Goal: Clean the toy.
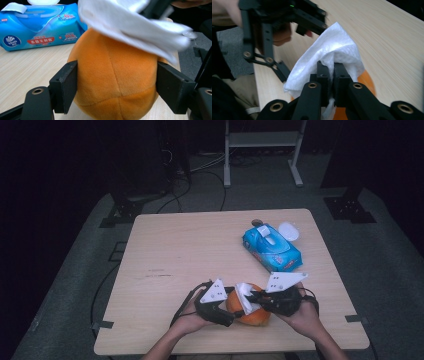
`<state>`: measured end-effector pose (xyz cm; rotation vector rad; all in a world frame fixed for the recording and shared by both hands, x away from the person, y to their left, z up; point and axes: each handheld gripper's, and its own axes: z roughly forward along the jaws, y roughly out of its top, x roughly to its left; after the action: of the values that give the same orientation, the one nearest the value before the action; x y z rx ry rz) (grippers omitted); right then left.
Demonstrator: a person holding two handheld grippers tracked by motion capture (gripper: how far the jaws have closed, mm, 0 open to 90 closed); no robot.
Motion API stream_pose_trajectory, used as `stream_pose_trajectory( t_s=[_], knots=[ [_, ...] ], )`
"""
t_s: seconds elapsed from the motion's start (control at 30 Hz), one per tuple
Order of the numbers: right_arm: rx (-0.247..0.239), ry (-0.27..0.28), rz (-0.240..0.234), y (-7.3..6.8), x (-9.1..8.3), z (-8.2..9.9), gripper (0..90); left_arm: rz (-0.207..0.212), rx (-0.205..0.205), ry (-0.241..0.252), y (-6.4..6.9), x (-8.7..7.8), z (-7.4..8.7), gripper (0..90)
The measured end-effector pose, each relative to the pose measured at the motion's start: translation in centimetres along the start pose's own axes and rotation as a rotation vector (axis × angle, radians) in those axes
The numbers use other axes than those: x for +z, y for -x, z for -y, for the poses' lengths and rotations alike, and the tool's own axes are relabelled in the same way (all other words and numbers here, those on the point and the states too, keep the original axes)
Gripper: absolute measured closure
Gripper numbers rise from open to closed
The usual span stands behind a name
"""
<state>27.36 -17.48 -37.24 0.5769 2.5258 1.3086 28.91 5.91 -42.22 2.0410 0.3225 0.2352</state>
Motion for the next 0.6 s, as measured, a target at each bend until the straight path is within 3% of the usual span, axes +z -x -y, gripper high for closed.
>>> stream_pose_trajectory(
  t_s=[0.1,0.23,0.37,0.43,0.6],
  knots=[
    [0.024,-0.004,0.019,0.9,-0.3,0.7,84.7,0.007,-0.007,-0.002,-0.2,0.0,0.2,23.8],
    [0.094,-0.007,0.023,2.5,-0.8,2.2,84.7,0.023,-0.035,0.004,-0.5,0.0,0.3,20.4],
    [0.081,-0.013,0.028,2.2,-0.8,2.0,84.8,0.03,-0.053,0.017,-0.5,0.1,0.2,21.1],
    [0.046,-0.014,0.02,1.3,-0.4,1.3,84.8,0.026,-0.042,0.011,-0.4,0.0,0.1,21.4],
    [0.03,-0.008,-0.01,0.5,0.0,0.8,84.9,0.028,-0.033,0.003,-0.3,0.1,0.1,20.3]
  ],
)
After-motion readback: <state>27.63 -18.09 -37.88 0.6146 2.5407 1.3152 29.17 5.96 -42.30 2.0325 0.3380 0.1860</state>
